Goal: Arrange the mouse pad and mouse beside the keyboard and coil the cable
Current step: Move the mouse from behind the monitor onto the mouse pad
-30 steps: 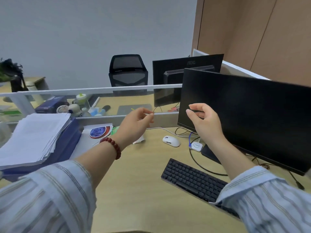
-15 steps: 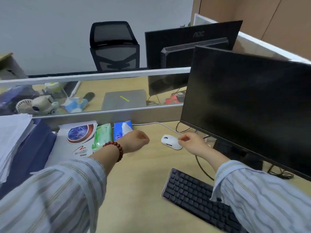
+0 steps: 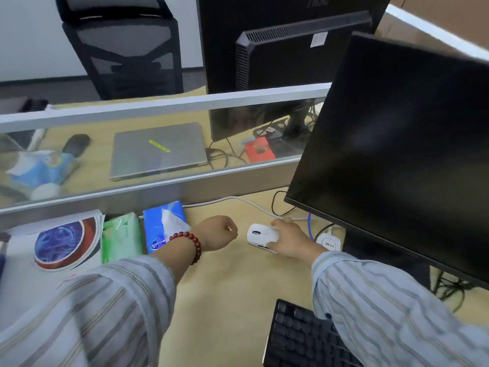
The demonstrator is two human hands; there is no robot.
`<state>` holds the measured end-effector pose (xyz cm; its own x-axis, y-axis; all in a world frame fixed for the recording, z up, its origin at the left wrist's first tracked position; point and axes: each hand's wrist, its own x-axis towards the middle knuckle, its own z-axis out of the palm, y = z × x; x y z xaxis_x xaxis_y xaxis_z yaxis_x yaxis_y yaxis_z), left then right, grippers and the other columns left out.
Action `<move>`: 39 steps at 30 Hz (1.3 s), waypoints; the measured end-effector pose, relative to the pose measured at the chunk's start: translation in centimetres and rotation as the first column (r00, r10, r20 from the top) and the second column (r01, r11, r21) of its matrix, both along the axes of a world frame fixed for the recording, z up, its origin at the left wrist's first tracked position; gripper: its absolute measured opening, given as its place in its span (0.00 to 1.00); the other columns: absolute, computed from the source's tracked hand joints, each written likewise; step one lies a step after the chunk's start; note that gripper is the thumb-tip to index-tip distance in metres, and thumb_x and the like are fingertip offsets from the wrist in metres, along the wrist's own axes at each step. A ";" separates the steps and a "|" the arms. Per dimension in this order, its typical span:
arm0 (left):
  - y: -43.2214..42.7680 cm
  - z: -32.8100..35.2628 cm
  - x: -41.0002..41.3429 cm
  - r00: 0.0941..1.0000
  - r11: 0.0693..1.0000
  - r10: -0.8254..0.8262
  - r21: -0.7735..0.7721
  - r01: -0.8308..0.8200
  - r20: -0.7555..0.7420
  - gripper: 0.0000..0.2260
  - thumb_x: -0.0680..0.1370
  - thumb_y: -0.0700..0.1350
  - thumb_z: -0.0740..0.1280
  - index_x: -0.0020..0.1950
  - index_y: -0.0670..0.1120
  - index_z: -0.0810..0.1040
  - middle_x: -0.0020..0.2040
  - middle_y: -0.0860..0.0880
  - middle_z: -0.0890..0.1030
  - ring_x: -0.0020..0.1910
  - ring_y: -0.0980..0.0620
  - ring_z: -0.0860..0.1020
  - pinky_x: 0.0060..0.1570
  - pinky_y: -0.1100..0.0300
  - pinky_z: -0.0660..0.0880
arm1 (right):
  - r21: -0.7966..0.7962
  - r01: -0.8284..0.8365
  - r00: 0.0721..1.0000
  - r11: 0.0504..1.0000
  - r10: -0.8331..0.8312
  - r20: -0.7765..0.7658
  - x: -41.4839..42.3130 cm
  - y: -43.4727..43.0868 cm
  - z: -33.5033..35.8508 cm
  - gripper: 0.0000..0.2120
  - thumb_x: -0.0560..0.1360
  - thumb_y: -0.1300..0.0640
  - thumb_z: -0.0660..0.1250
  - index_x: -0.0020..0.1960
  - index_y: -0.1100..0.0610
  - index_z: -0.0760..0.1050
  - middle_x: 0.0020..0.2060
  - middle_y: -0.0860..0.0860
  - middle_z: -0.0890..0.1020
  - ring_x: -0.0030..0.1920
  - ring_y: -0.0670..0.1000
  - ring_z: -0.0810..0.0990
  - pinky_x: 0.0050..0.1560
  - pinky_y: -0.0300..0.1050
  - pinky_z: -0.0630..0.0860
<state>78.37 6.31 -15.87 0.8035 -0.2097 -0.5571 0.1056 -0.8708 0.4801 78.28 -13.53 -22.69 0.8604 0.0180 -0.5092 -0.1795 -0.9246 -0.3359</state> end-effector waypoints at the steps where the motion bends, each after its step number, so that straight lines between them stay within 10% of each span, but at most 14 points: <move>1: 0.2 -0.4 0.7 1.000 1.000 -0.008 -0.002 0.008 -0.004 0.14 0.77 0.47 0.60 0.61 0.45 0.77 0.62 0.47 0.78 0.61 0.48 0.75 0.60 0.58 0.70 | -0.026 -0.002 1.000 1.000 0.001 -0.022 0.5 0.4 -0.6 0.31 0.68 0.50 0.70 0.69 0.54 0.65 0.68 0.55 0.65 0.66 0.58 0.68 0.64 0.53 0.70; 11: 1.3 -2.7 4.5 0.999 0.993 0.038 -0.109 -0.039 -0.011 0.15 0.77 0.45 0.60 0.62 0.45 0.76 0.63 0.46 0.77 0.62 0.47 0.74 0.62 0.58 0.69 | -0.229 -0.088 0.994 0.969 0.069 -0.086 2.8 2.3 -3.7 0.29 0.66 0.54 0.70 0.65 0.55 0.65 0.62 0.54 0.66 0.63 0.57 0.69 0.55 0.52 0.73; 21: 2.5 0.1 1.9 0.998 0.976 0.049 -0.213 -0.054 -0.029 0.37 0.72 0.57 0.68 0.77 0.54 0.53 0.73 0.47 0.67 0.72 0.49 0.66 0.68 0.58 0.63 | 0.277 0.357 0.933 0.892 -0.324 -0.159 1.7 5.7 3.9 0.19 0.68 0.47 0.70 0.52 0.55 0.69 0.50 0.52 0.76 0.50 0.55 0.77 0.41 0.46 0.76; 26: -2.8 3.0 -0.2 0.971 0.879 0.133 -0.429 -0.209 -0.200 0.27 0.75 0.55 0.65 0.72 0.50 0.64 0.63 0.49 0.79 0.58 0.47 0.79 0.43 0.58 0.71 | 0.418 0.485 0.865 0.768 -0.493 -0.098 -3.0 3.0 7.8 0.25 0.65 0.46 0.70 0.57 0.55 0.71 0.53 0.51 0.79 0.53 0.53 0.80 0.47 0.48 0.79; 34: -16.6 3.5 -8.0 0.985 0.914 -0.120 -0.402 0.060 -0.124 0.27 0.72 0.58 0.68 0.65 0.45 0.71 0.58 0.46 0.81 0.51 0.48 0.80 0.36 0.64 0.70 | 0.347 0.610 0.741 0.713 -0.668 0.070 -14.9 -9.9 9.8 0.29 0.62 0.46 0.72 0.58 0.57 0.72 0.52 0.50 0.77 0.49 0.53 0.78 0.36 0.41 0.72; 39: -29.4 4.4 -16.0 0.946 0.844 -0.303 -0.493 0.212 -0.112 0.09 0.74 0.49 0.68 0.46 0.44 0.77 0.49 0.46 0.82 0.44 0.50 0.80 0.21 0.75 0.67 | 0.241 0.733 0.634 0.636 -0.768 0.096 -24.5 -20.9 10.5 0.33 0.62 0.45 0.72 0.61 0.58 0.71 0.58 0.54 0.77 0.54 0.55 0.79 0.44 0.45 0.75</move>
<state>62.39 -23.10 -11.48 0.5803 -0.6672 -0.4670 0.0327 -0.5539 0.8320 53.74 -34.46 -12.18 0.6839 -0.6071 -0.4046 -0.7090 -0.4224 -0.5647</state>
